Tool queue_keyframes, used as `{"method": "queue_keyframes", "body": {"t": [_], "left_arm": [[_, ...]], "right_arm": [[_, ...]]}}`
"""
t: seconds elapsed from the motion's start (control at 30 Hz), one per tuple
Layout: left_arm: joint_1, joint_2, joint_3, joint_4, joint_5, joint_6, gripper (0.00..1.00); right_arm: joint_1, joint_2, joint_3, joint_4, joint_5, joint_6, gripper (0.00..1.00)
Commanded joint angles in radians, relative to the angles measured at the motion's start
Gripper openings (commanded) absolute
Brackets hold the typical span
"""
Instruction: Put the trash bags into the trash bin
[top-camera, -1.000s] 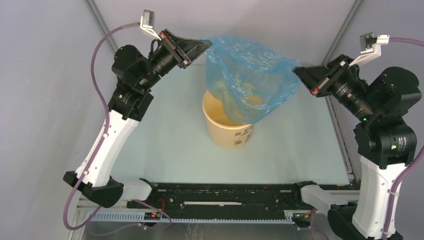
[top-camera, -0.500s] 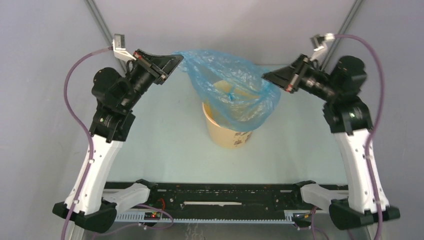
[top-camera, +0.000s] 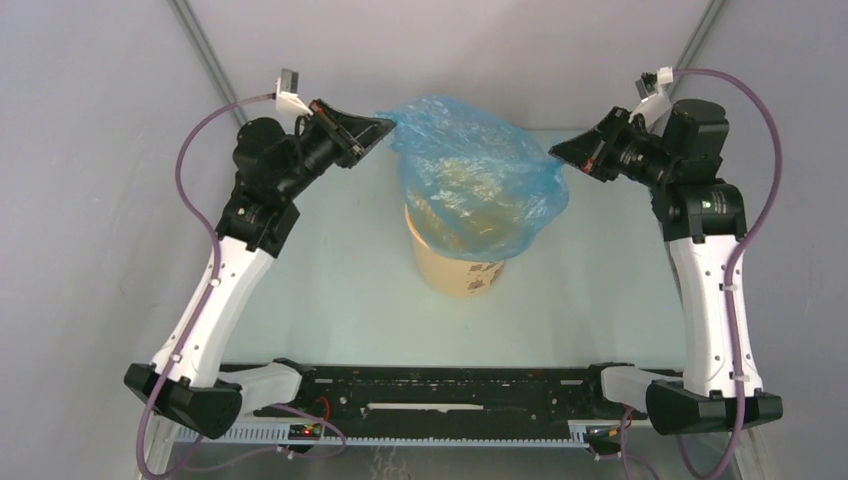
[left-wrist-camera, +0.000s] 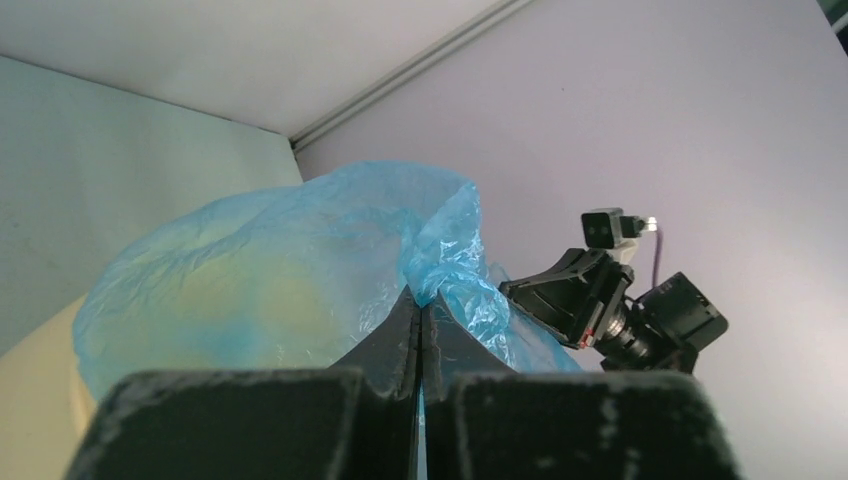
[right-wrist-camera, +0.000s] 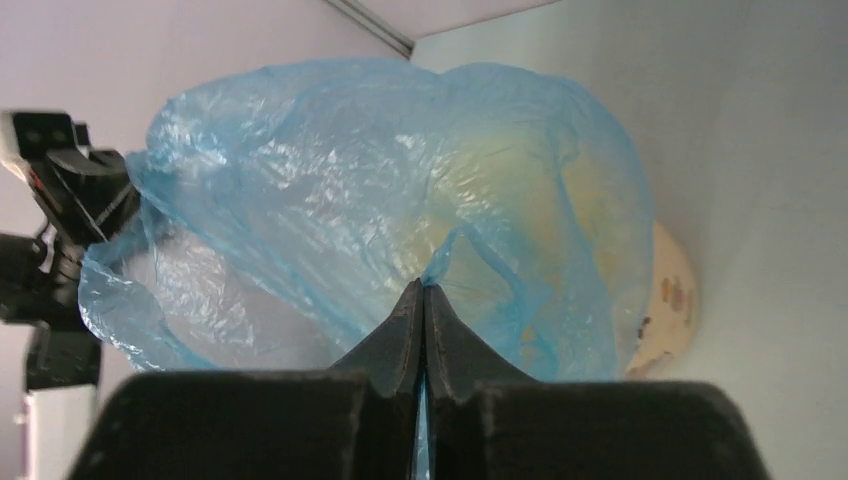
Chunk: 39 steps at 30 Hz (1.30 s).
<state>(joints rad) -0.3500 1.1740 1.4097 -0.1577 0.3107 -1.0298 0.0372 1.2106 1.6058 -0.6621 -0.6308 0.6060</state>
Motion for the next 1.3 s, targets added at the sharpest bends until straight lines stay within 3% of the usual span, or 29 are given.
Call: {"method": "queue_keyframes", "body": {"t": [0.0,0.13,0.17,0.27,0.37,0.53,0.77,0.9,1.07,1.27], "left_arm": [[-0.011,0.048,0.093,0.042,0.064,0.005,0.0],[-0.009,0.046,0.115,0.004,0.065,0.049,0.0],[-0.009,0.039,0.108,0.002,0.063,0.049,0.0],[-0.009,0.025,0.098,-0.019,0.066,0.067,0.0],[-0.008,0.009,0.095,-0.05,0.048,0.092,0.0],[-0.006,0.008,0.115,-0.058,0.051,0.098,0.0],[-0.002,0.007,0.13,-0.127,0.005,0.127,0.0],[0.003,0.007,0.1,-0.135,-0.021,0.11,0.0],[0.015,0.046,0.129,-0.176,-0.03,0.112,0.0],[0.027,0.096,0.136,-0.219,-0.018,0.144,0.0]], "right_arm": [[0.013,-0.022,0.134,-0.199,0.104,-0.179,0.17],[0.012,-0.024,0.242,-0.295,0.191,-0.202,0.61],[0.013,-0.015,0.288,-0.326,0.214,-0.209,0.68],[0.024,0.021,0.437,-0.378,0.254,-0.217,0.77],[0.13,0.086,0.593,-0.396,0.322,-0.241,0.8],[0.369,0.235,0.703,-0.388,0.392,-0.28,0.78],[0.648,0.342,0.45,-0.256,0.577,-0.384,0.57],[0.674,0.311,0.201,-0.052,0.63,-0.426,0.52],[0.672,0.351,0.02,0.13,0.779,-0.48,0.53],[0.678,0.453,-0.017,0.094,0.804,-0.485,0.54]]}}
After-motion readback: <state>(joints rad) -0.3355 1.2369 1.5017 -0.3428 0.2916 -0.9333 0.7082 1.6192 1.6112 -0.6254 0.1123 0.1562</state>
